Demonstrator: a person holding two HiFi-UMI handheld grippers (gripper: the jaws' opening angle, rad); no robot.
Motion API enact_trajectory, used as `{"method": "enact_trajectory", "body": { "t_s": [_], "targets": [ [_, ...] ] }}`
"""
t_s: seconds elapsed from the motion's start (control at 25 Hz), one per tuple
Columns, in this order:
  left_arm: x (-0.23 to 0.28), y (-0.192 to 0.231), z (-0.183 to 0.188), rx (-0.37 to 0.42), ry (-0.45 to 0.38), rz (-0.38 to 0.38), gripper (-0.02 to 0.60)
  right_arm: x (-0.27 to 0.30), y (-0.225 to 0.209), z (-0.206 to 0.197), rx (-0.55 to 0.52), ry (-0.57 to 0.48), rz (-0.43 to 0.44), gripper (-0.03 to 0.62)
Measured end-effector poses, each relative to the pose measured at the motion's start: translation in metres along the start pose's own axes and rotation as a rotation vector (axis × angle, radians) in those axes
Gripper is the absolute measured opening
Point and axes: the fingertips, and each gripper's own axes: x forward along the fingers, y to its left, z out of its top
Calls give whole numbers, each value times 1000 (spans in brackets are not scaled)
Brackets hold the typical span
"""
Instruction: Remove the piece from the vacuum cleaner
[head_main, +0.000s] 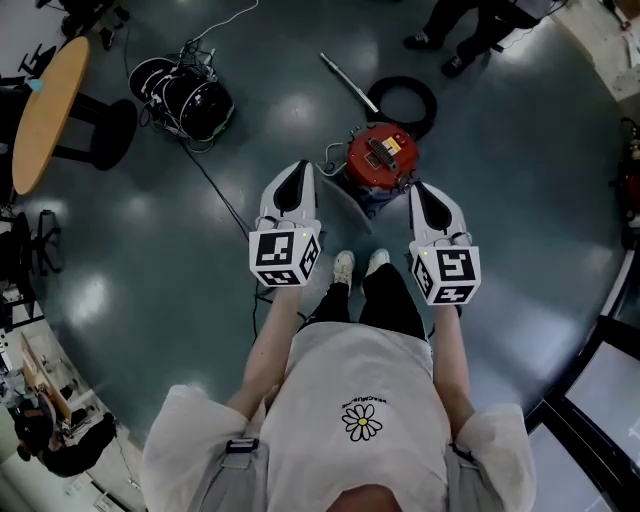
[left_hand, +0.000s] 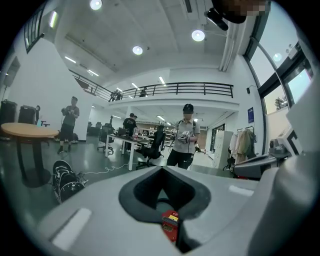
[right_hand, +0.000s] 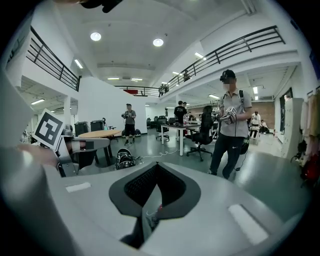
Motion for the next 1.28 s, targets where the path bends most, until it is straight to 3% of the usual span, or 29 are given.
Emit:
{"method": "enact_trajectory", "body": {
  "t_s": [0.32, 0.48, 0.72, 0.92, 1.04, 1.28],
  "targets": [
    [49, -6, -43, -16, 117, 73, 0, 63, -47, -8, -31, 43, 93, 26],
    [62, -2, -93, -92, 182, 134, 0, 92, -54, -35, -55, 98, 162, 26],
    [122, 37, -214, -194, 309, 177, 0, 185, -57, -136, -94, 223, 205, 26],
    [129, 57, -317, -272, 452, 210, 0, 238, -37, -230, -145, 353, 284, 26],
    [128, 58, -371, -353, 537, 202, 144, 262, -29, -282, -204, 430, 336, 26],
    [131, 50, -465, -494, 698, 195, 166, 296, -33, -361, -297, 599, 346, 26]
  ]
}}
